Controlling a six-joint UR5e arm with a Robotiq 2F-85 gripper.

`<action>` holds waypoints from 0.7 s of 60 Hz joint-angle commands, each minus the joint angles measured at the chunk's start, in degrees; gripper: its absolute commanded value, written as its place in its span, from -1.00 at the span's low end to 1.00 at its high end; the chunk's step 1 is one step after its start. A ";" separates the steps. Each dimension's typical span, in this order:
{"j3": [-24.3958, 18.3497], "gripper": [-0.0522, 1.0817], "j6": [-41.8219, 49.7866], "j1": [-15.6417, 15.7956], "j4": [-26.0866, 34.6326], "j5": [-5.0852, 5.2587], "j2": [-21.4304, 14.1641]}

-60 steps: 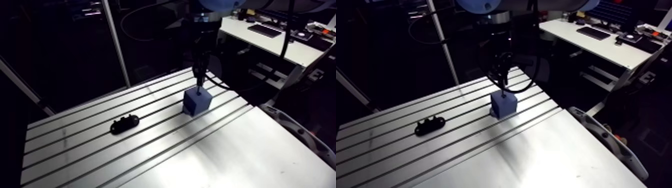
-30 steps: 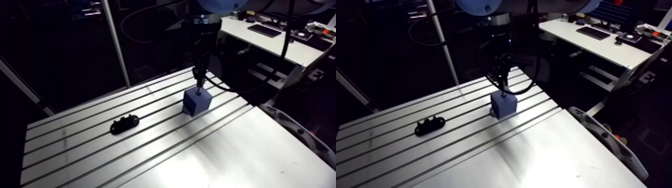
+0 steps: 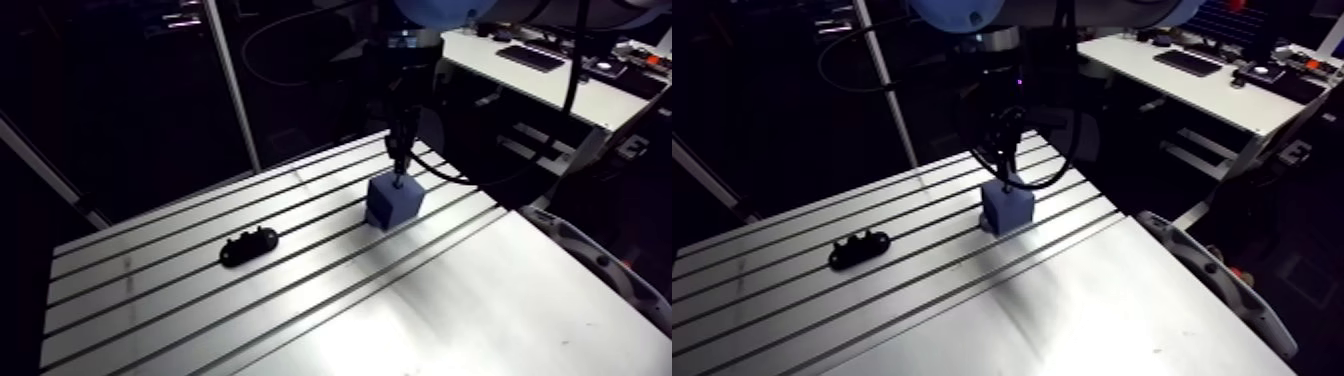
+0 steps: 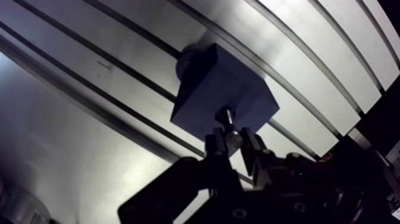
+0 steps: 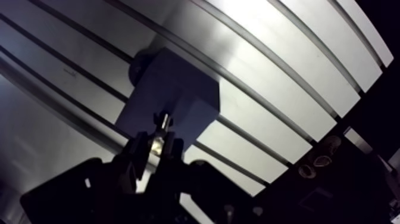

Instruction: Pick up the M10 bolt and insert it into the hex recess until seated.

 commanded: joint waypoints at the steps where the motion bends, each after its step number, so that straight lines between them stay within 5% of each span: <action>1: -0.04 0.85 0.00 -0.01 -0.14 -0.04 0.30; 42: 0.30 0.86 0.00 -0.27 0.40 0.22 0.50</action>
